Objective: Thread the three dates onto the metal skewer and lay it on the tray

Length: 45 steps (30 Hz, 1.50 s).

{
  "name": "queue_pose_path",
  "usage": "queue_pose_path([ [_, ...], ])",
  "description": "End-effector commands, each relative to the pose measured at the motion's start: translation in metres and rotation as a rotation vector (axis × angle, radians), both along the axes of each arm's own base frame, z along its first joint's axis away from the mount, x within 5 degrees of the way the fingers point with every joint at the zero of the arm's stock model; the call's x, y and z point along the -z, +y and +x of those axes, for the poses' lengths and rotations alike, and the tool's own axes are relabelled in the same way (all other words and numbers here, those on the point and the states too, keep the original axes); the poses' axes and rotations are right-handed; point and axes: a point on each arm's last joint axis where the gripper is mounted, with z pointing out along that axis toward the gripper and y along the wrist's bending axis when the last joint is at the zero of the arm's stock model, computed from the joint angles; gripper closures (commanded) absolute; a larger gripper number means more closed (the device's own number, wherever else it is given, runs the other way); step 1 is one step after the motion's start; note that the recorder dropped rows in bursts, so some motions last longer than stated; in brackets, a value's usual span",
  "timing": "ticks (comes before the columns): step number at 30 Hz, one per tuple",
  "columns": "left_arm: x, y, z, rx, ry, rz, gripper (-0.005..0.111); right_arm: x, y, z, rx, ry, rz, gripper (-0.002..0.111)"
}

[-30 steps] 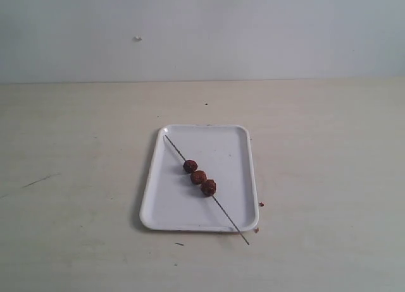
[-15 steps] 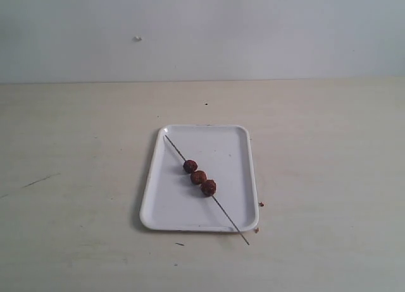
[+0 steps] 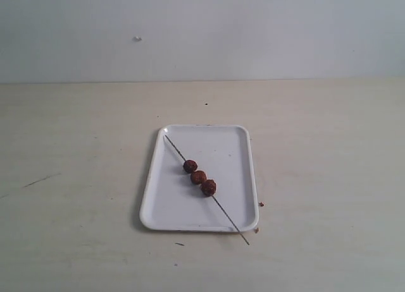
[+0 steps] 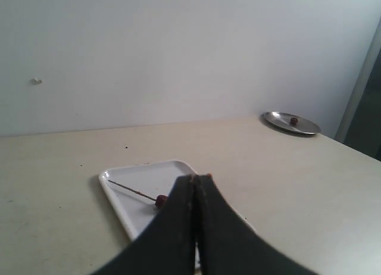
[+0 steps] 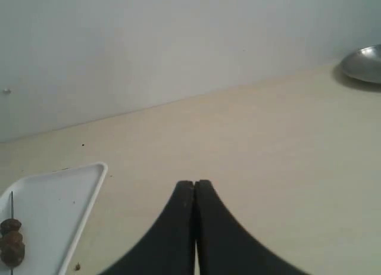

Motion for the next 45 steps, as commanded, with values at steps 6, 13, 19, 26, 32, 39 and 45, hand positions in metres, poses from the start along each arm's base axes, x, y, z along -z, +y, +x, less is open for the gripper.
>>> queue_pose_path([
  [6,0.001,0.000,-0.001,0.004,0.005,-0.002,0.107,0.001,0.000,0.000,0.007,-0.003,0.005,0.108],
  [13,0.002,0.009,0.006,-0.195,-0.166,0.288,0.107,0.001,0.000,0.000,0.007,-0.003,0.005,0.108],
  [19,0.002,0.023,0.012,-0.471,-0.111,0.268,0.107,0.001,0.000,0.000,0.007,-0.003,0.005,0.108],
  [26,0.002,0.028,0.013,-0.567,-0.073,0.199,0.107,0.001,0.000,0.000,0.007,-0.003,0.005,0.108],
  [32,0.004,0.029,0.013,-0.572,-0.046,0.204,0.107,0.001,0.000,0.000,0.007,-0.003,0.005,0.108],
  [39,0.022,0.038,0.014,-0.671,0.083,0.190,0.107,0.001,0.000,0.000,0.007,-0.003,0.005,0.108],
  [45,0.038,0.041,0.016,-0.696,0.158,0.177,0.107,0.001,0.000,0.000,0.007,-0.003,0.005,0.108],
])
